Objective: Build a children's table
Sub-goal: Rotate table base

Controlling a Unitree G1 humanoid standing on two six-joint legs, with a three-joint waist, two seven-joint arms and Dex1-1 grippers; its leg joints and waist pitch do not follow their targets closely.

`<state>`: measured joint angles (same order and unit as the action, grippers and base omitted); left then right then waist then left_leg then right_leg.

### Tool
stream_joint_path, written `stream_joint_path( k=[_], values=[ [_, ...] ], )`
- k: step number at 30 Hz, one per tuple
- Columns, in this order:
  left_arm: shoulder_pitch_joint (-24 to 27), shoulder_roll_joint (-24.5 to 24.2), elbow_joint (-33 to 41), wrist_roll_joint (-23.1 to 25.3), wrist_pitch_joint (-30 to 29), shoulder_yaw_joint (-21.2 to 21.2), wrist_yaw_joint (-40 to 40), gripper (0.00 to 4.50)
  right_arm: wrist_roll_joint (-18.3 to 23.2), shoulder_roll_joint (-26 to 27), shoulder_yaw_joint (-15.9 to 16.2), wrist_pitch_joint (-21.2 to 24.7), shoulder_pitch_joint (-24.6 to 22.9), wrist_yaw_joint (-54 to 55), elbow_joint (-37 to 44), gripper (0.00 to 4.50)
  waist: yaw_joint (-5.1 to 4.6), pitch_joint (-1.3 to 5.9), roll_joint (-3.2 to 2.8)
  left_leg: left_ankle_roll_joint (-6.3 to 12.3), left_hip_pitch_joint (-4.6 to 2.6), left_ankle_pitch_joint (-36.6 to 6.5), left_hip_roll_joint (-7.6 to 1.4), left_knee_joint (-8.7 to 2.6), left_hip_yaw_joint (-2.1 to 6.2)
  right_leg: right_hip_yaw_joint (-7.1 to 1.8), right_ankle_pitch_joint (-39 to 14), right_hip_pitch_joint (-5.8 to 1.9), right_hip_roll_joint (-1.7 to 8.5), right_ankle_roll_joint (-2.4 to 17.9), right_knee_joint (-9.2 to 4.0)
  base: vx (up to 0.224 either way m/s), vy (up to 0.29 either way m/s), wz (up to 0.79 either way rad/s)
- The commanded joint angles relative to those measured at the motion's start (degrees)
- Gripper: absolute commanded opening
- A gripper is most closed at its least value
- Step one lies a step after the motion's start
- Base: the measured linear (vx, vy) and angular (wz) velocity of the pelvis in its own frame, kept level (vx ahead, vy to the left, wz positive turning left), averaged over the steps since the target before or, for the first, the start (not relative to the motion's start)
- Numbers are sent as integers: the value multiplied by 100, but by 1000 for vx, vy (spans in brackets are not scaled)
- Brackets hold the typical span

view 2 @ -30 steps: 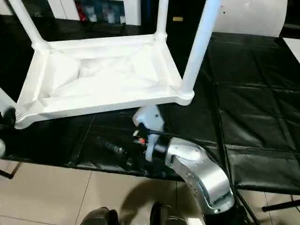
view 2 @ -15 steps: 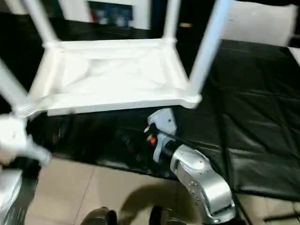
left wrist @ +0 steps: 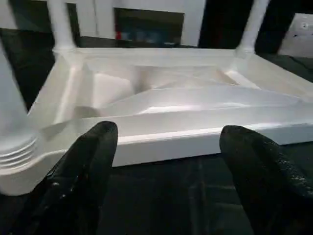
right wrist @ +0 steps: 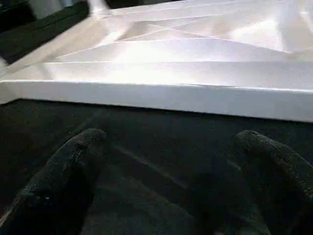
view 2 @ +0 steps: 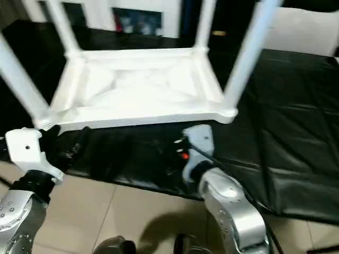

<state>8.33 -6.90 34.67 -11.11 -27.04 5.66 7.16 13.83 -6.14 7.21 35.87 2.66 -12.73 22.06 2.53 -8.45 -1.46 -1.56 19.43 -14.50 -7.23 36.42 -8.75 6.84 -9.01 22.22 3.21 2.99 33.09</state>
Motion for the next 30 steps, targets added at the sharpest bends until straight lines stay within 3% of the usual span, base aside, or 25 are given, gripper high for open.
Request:
stream_joint_path(
  k=[1, 2, 3, 4, 5, 6, 7, 8, 9, 10, 11, 12, 13, 14, 15, 16, 17, 18, 21, 24, 27, 30],
  values=[
    [-17, -27, -78, 17, -1, 80, -63, 369, 37, 75, -29, 109, 12, 63, 121, 450, 154, 341, 124, 361, -7, -558, -285, -80, 136, -1382, -4707, -304, 1125, 290, -896, 13, -2, -29],
    [-35, -10, -97, 14, -1, 120, -75, 369, 63, 69, -19, 133, 19, 66, 153, 450, 306, 301, 139, 384, 123, -530, -257, 109, 271, -1723, -4801, -450, 1272, 563, -921, 30, 37, -63],
    [-35, -4, -100, 15, -2, 130, -74, 369, 61, 62, -8, 130, 19, 59, 165, 450, 370, 333, 179, 295, 258, -497, -124, 266, 422, -1916, -4459, -571, 1143, 899, -823, 30, 37, -63],
    [-27, -3, -104, 15, 8, 140, -70, 369, 56, 54, 5, 124, 16, 45, 175, 450, 438, 334, 184, 173, 268, -444, 4, 338, 488, -2020, -4020, -500, 849, 1092, -795, 14, 100, -61],
    [-13, -2, -109, 15, 20, 146, -69, 369, 59, 53, 10, 116, 16, 25, 170, 450, 434, 317, 309, 409, 515, -195, -32, 312, 648, -1668, -3563, -660, 1047, 1184, -671, -8, 160, -29],
    [-4, -4, -112, 15, 31, 148, -70, 369, 62, 55, 11, 116, 15, 17, 168, 450, 391, 386, 128, 443, 393, 150, -73, 273, 698, -1522, -3061, -425, 1020, 1367, -746, -8, 160, -29],
    [22, -4, -108, 11, 35, 152, -73, 369, 44, 26, 46, 100, 11, -14, 176, 450, 285, 352, 60, 591, 316, 300, -91, -19, 667, -1268, -3248, -314, 823, 1280, -774, -18, 222, -3],
    [30, -4, -107, 10, 35, 153, -74, 369, 38, 16, 58, 96, 10, -23, 178, 450, 233, 334, -15, 704, 247, 171, -113, -182, 631, -1137, -3403, -263, 721, 1198, -793, -12, 126, -2],
    [83, 1, -81, 1, 42, 149, -78, 369, 31, -21, 100, 83, 8, -59, 183, 450, 2, 299, -211, 816, 39, -1335, -240, -664, 644, -657, -3175, 12, 28, 870, -380, -13, 279, -2],
    [169, 16, -22, -48, 70, 127, -42, 369, 32, -47, 128, 81, 3, -79, 185, 450, -144, 405, -311, 700, -6, -2349, -484, -944, 812, -391, -1827, 65, -224, 500, 325, -16, 291, 5],
    [323, 12, 85, -93, 109, 45, 50, 369, 23, -62, 132, 78, -5, -90, 196, 450, -210, 404, -233, 613, 45, -2634, -597, -1004, 890, -298, -875, 58, -144, 298, 524, -30, 409, 3],
    [374, 6, 118, -95, 118, 13, 77, 369, 21, -66, 131, 77, -6, -94, 199, 450, -191, 360, -296, 542, 90, -2680, -608, -1014, 935, -307, -686, 46, -77, 241, 515, -29, 255, 4],
    [406, 2, 139, -96, 124, -5, 93, 369, 19, -68, 130, 76, -7, -97, 201, 450, -170, 330, -285, 435, 125, -2822, -614, -1013, 919, -312, -576, 32, -22, 198, 460, -25, 196, -1],
    [492, -9, 187, -117, 138, -48, 150, 369, 20, -73, 122, 77, -7, -101, 202, 450, -160, 385, -198, 98, 80, -2990, -580, -915, 934, -418, -436, -41, 171, 113, 263, -29, 140, 1],
    [620, -33, 244, -154, 176, -98, 248, 369, 31, -75, 103, 73, -5, -108, 202, 450, -122, 433, -78, -188, 149, -2665, -481, -749, 828, -639, -629, -122, 460, 184, -32, -29, 140, 1],
    [638, -37, 250, -159, 183, -104, 262, 369, 34, -74, 100, 71, -4, -109, 201, 450, -120, 408, -61, -344, 227, -2662, -428, -729, 773, -669, -1015, -132, 512, 244, -96, -41, 99, -3],
    [744, -18, 299, -242, 294, -99, 352, 369, 78, -77, 79, 53, 3, -158, 201, 450, -113, 426, -21, -562, 250, -2743, -410, -715, 696, -711, -1751, -130, 554, 336, -179, -43, 55, -5],
    [787, 20, 310, -292, 305, -42, 332, 386, 130, -95, 79, 22, 14, -231, 207, 450, -107, 406, 5, -633, 260, -2797, -413, -709, 656, -745, -2229, -89, 575, 321, -232, -43, 55, -5],
    [706, 37, 230, -250, 261, 104, 178, 403, 277, -158, 128, -10, 48, -461, 243, 450, -106, 356, 42, -602, 242, -2952, -419, -706, 611, -771, -2873, -42, 614, 207, -309, 0, 0, 0],
    [351, 15, -9, -107, 270, 467, -161, 435, 487, -415, 370, 74, 115, -1000, 383, 450, -106, 347, 77, -461, 246, -2694, -415, -680, 578, -788, -3359, -47, 650, 67, -394, 0, 0, 0],
    [130, -24, -166, -56, 255, 667, -320, 449, 535, -479, 421, 118, 153, -1116, 425, 450, -98, 366, 95, -336, 258, -2286, -425, -671, 549, -784, -3237, -64, 647, 119, -397, 0, 0, 0],
    [-225, -286, -567, 27, 200, 882, -407, 449, 522, -635, 599, 63, 316, -1402, 370, 450, -97, 410, 90, -276, 267, -1966, -441, -679, 516, -776, -2692, -87, 601, 233, -344, 0, 0, 0]
  ],
)
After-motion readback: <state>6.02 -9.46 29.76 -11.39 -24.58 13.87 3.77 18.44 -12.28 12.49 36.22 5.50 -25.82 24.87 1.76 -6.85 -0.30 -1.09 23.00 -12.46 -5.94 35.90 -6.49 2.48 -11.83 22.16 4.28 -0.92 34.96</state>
